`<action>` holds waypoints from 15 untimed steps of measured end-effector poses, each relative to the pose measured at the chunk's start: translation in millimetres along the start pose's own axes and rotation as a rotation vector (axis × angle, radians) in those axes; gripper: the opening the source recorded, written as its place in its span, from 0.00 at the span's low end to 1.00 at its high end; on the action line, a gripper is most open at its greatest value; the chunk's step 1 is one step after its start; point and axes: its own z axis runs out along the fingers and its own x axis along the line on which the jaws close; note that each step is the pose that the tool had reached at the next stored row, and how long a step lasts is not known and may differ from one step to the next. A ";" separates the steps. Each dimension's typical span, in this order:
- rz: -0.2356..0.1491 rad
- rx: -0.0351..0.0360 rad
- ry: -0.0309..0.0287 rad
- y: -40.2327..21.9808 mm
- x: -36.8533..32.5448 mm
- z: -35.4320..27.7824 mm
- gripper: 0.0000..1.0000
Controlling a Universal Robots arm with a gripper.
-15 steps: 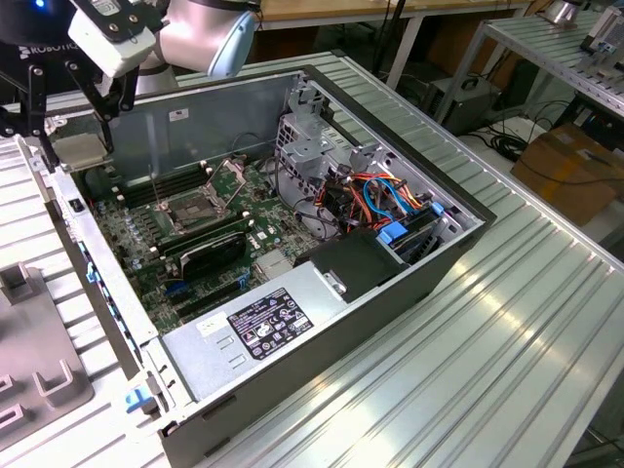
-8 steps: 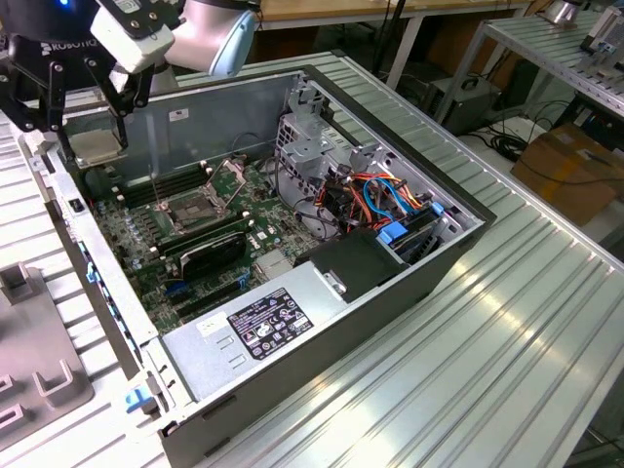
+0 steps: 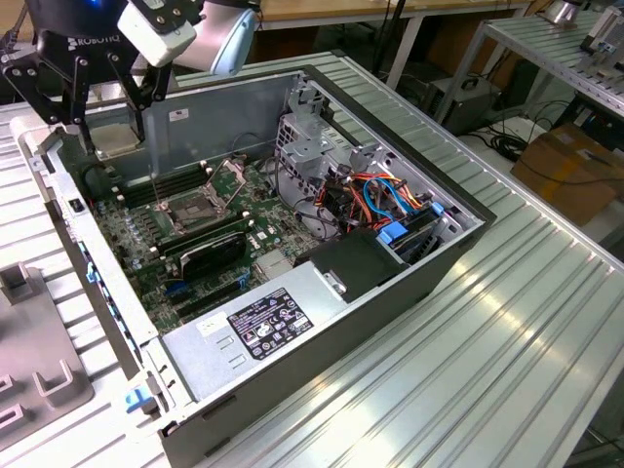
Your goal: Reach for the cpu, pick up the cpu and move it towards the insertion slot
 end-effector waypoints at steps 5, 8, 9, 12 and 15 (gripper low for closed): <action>0.002 -0.0001 0.0000 3.5 -21.6 0.6 0.55; 0.001 0.0000 0.0001 7.7 -30.6 0.7 0.55; 0.001 -0.0001 0.0000 9.5 -32.9 0.7 0.55; 0.001 -0.0001 0.0000 14.3 -40.2 0.8 0.55; 0.001 0.0000 0.0001 21.7 -49.7 0.9 0.55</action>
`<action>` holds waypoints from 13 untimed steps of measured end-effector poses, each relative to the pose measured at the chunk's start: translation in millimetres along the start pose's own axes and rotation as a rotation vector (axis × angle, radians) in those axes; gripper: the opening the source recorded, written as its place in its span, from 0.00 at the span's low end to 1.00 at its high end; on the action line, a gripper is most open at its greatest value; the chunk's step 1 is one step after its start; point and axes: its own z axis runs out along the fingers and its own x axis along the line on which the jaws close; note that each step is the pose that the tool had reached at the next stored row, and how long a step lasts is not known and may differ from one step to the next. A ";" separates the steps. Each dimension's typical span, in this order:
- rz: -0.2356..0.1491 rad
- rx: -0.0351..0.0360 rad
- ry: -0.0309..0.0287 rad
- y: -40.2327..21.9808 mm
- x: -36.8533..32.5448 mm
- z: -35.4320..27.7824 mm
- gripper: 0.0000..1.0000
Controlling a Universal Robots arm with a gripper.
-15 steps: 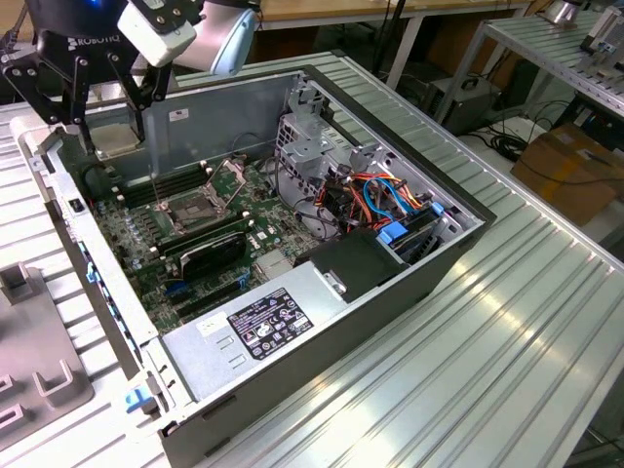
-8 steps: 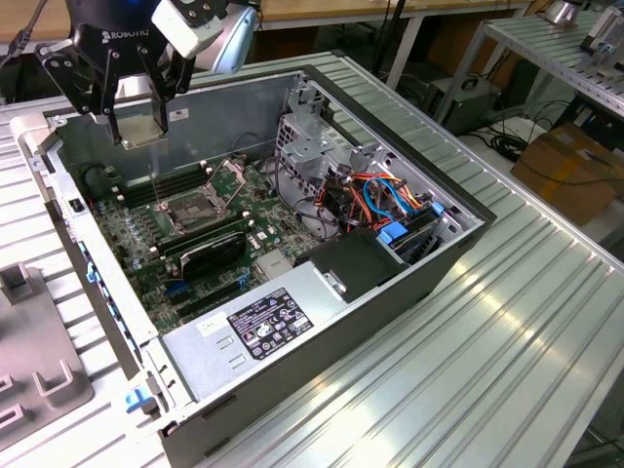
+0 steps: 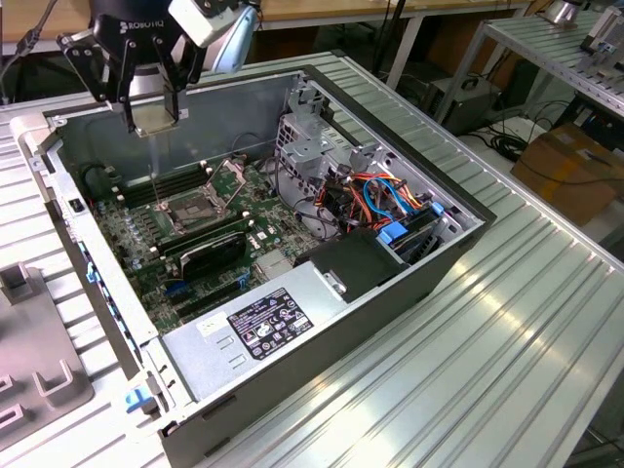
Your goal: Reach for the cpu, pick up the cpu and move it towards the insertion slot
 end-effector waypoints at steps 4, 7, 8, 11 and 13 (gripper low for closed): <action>0.000 0.0000 0.0000 5.3 -8.2 0.1 0.55; 0.000 0.0001 0.0000 9.4 -14.3 0.2 0.55; 0.000 0.0001 0.0001 10.2 -15.5 0.2 0.55; 0.000 0.0001 0.0001 14.6 -22.3 0.5 0.55; 0.000 0.0002 0.0001 18.4 -28.9 0.7 0.55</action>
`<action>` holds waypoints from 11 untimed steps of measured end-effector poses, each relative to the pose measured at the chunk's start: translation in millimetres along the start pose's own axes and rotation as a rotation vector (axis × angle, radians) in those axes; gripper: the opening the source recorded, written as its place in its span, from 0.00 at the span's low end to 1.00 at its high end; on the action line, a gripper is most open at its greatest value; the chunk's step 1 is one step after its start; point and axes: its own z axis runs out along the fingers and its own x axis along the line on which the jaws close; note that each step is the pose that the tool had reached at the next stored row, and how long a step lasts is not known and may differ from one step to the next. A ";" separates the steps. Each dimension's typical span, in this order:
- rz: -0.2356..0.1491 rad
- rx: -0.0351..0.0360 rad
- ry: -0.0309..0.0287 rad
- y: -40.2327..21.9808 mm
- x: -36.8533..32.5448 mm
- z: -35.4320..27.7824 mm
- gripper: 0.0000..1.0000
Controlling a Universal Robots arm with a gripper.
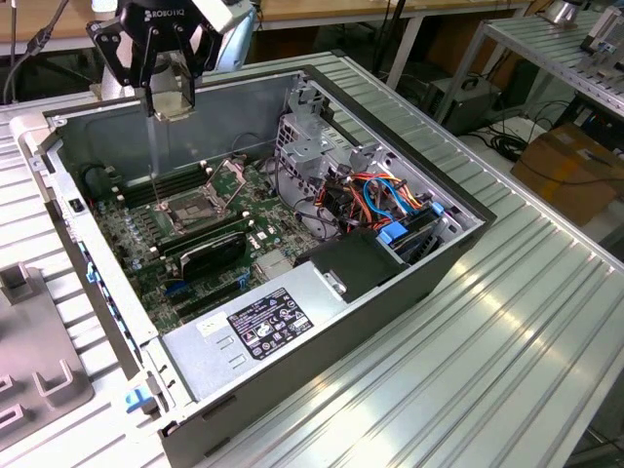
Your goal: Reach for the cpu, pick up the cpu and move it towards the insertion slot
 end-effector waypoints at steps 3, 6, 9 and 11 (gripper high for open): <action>0.000 0.0001 -0.0001 3.9 -7.1 0.3 0.55; 0.000 0.0000 -0.0001 6.7 -12.0 0.5 0.55; 0.000 0.0002 0.0000 7.8 -13.5 0.4 0.55; 0.000 0.0001 0.0000 7.9 -14.0 0.5 0.55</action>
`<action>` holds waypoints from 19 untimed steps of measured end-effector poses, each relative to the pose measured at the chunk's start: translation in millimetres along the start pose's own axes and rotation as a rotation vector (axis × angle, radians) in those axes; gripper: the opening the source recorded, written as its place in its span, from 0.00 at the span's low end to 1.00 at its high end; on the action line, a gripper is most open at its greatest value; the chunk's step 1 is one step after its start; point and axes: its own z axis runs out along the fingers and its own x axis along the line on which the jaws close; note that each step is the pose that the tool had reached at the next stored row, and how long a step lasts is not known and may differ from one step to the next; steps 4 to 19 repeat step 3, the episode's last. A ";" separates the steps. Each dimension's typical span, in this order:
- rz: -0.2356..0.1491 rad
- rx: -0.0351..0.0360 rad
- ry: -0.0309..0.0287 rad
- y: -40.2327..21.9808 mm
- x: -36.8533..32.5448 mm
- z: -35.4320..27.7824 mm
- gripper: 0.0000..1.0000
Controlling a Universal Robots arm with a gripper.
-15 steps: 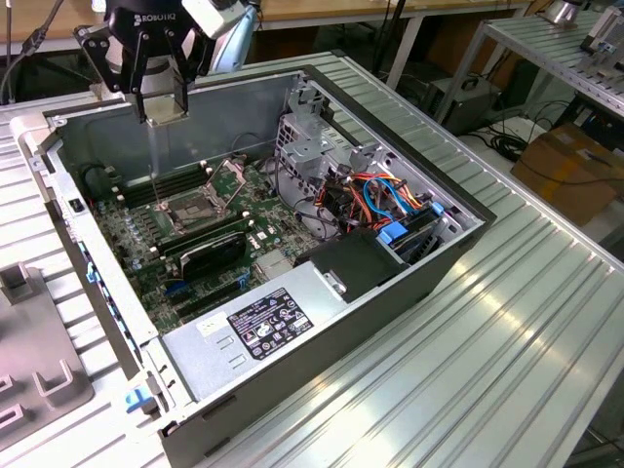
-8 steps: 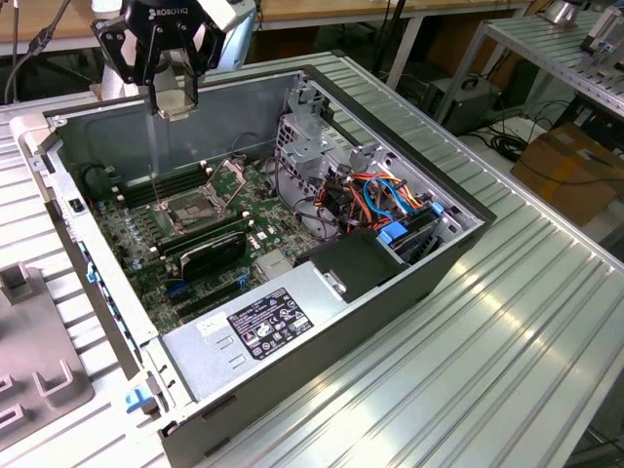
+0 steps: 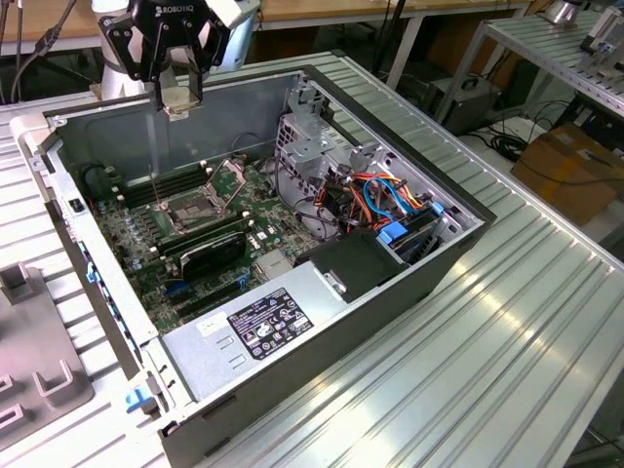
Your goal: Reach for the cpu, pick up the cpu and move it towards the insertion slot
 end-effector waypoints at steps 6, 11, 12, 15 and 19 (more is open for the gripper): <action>0.000 0.0000 0.0000 0.0 -0.5 0.0 0.55; 0.000 0.0000 0.0000 0.0 -0.5 0.0 0.55; 0.000 0.0000 0.0000 0.0 -0.5 0.0 0.55; 0.000 0.0000 0.0000 0.0 -0.5 0.0 0.55; 0.000 0.0000 0.0000 0.0 -0.5 0.0 0.55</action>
